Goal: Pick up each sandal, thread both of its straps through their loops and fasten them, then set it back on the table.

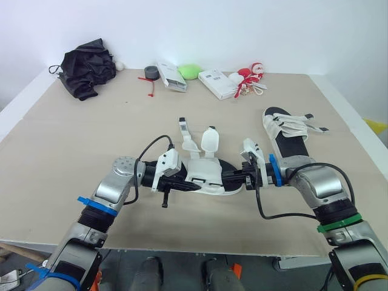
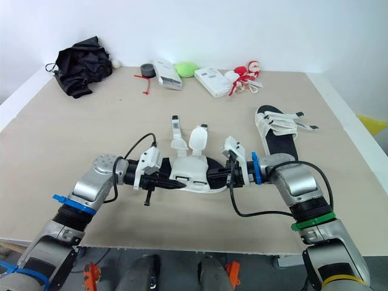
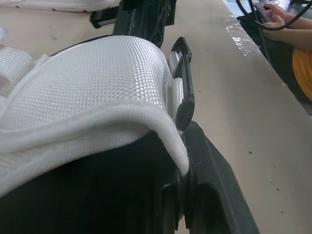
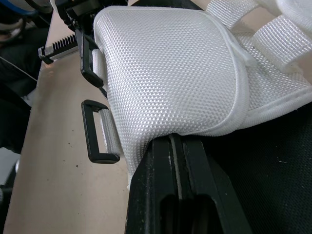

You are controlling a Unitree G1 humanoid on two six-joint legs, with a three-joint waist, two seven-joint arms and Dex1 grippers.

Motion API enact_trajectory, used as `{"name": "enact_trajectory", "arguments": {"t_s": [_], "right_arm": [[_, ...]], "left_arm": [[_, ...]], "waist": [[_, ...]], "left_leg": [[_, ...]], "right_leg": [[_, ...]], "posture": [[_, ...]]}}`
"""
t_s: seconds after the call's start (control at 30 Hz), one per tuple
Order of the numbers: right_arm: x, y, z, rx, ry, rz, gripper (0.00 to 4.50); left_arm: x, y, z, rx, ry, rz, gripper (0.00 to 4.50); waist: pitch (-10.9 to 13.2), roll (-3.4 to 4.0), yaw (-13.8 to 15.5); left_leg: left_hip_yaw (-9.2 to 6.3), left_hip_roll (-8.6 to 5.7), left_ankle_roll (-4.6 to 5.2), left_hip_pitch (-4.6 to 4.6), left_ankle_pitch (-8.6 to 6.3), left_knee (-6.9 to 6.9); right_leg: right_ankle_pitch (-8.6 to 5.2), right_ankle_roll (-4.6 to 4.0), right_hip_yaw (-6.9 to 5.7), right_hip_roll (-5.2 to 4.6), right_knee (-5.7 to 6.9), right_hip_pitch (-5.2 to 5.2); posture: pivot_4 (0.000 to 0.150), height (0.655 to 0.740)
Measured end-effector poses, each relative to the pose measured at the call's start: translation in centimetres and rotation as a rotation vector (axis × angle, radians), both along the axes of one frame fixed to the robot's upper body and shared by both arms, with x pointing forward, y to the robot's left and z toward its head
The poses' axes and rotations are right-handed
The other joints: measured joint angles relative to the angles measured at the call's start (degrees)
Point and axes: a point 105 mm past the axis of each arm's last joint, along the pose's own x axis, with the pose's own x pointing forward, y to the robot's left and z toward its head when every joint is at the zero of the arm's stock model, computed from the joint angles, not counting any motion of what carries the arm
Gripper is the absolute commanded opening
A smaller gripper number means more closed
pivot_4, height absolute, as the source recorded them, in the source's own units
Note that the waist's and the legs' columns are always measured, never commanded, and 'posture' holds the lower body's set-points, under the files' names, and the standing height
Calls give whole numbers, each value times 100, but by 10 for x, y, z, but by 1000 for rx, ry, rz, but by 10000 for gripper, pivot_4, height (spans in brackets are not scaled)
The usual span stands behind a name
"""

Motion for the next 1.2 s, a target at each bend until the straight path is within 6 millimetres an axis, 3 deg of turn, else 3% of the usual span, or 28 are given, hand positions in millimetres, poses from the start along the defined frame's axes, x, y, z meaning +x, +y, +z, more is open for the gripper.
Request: {"name": "enact_trajectory", "arguments": {"t_s": [0.3,0.83,1.2], "right_arm": [[-4,3,-9,-53,-10,48,669],[-18,4,-14,-63,-2,67,669],[-16,3,-25,-136,-63,68,669]], "left_arm": [[-9,2,-6,5,74,-1,0],[-12,9,-8,21,-53,-71,0],[-10,6,-12,25,-61,-74,0]], "waist": [[0,0,-34],[-2,1,-32],[-44,-7,-33]], "left_leg": [[-2,-1,0,0,0,0],[-1,0,0,12,0,1],[2,0,-1,57,1,5]], "right_leg": [[-1,0,-2,0,1,1],[-1,-5,-2,-1,1,11],[-17,-40,-1,-3,-3,58]], "posture": [[1500,7380],[1500,7380],[1500,7380]]}}
